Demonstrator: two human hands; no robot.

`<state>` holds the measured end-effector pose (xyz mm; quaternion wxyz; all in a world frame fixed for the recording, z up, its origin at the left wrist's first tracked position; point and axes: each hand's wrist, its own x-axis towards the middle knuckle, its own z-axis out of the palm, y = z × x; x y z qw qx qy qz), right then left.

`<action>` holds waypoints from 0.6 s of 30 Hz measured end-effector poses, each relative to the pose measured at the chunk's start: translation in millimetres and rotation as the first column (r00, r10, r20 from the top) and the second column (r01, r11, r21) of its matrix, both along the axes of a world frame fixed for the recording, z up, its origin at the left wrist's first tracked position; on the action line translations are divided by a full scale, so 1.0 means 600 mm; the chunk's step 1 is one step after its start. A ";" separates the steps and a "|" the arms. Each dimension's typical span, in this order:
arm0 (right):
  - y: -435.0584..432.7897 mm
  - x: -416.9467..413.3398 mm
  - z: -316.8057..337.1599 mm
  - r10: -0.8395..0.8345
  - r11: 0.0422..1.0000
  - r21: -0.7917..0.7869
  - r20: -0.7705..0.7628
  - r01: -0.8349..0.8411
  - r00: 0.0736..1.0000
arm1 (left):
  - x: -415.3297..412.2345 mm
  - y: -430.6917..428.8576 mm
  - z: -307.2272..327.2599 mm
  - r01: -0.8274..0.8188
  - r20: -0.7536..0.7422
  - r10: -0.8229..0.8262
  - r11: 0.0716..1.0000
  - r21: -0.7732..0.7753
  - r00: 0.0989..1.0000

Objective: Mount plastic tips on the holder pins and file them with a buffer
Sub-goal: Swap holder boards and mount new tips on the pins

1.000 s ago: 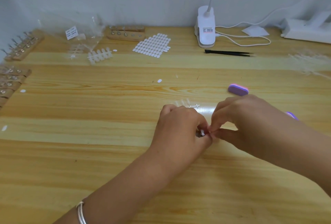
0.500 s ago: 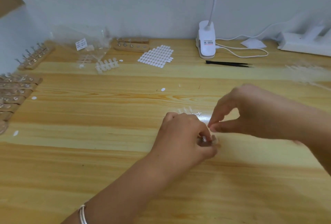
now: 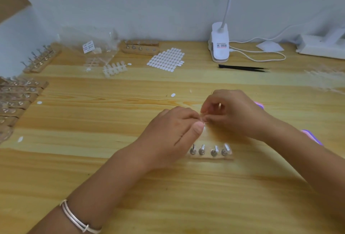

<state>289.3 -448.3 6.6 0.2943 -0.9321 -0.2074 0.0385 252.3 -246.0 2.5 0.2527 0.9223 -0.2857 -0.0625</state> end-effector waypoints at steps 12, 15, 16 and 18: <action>-0.007 -0.038 0.010 -0.037 0.987 0.156 0.011 0.035 0.999 | -0.017 -0.003 0.002 0.009 0.095 -0.017 0.997 0.082 0.995; -0.027 -0.047 0.041 -0.008 0.938 0.347 -0.066 0.030 0.998 | -0.024 -0.005 0.009 0.013 0.074 -0.023 0.990 0.138 0.997; -0.036 -0.053 0.051 0.059 0.924 0.382 -0.131 -0.005 0.990 | -0.025 -0.004 0.011 0.019 0.065 -0.030 0.987 0.162 0.997; -0.046 -0.066 0.059 0.204 0.917 0.386 -0.246 -0.097 0.948 | -0.029 -0.004 0.012 0.024 0.065 -0.036 0.982 0.189 0.997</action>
